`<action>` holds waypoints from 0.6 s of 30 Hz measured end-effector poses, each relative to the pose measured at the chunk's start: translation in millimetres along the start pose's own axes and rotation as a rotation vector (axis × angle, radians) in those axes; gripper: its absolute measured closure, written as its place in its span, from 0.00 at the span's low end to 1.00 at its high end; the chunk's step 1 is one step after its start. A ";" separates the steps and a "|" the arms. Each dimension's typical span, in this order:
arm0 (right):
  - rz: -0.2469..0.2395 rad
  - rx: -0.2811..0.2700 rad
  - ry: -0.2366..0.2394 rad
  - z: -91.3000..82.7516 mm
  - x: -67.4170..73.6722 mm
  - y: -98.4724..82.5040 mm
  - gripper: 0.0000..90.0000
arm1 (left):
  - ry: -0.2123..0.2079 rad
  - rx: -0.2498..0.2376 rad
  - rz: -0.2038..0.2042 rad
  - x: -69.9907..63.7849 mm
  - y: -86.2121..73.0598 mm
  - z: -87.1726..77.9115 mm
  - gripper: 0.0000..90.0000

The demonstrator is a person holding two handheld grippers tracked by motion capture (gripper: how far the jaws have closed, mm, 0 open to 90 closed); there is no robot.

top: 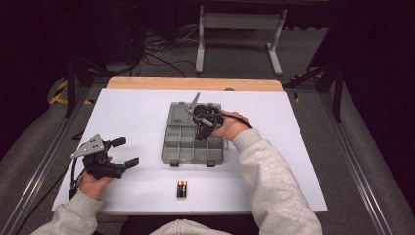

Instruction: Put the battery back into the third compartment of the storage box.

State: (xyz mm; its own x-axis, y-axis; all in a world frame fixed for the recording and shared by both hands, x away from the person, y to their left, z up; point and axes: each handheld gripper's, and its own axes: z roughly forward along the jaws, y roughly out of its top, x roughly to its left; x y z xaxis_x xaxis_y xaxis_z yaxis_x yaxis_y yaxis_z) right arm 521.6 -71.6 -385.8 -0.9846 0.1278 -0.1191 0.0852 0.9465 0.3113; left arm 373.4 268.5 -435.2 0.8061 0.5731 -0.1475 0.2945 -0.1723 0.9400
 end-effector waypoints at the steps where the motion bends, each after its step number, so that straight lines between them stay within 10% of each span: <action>1: -0.001 0.003 0.001 0.3 0.1 0.1 0.45 | 0.000 0.000 0.000 0.0 0.0 -0.1 0.02; 18: -0.015 0.006 0.014 3.7 3.1 2.6 0.52 | 0.003 -0.001 -0.001 -0.5 -0.2 0.5 0.02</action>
State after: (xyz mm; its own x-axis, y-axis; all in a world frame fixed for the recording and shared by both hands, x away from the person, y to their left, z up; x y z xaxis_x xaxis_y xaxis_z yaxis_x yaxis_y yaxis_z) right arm 519.4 -67.6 -388.8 -0.9878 0.1098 -0.1104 0.0716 0.9499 0.3044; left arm 373.2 267.9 -435.5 0.8042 0.5756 -0.1480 0.2951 -0.1704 0.9402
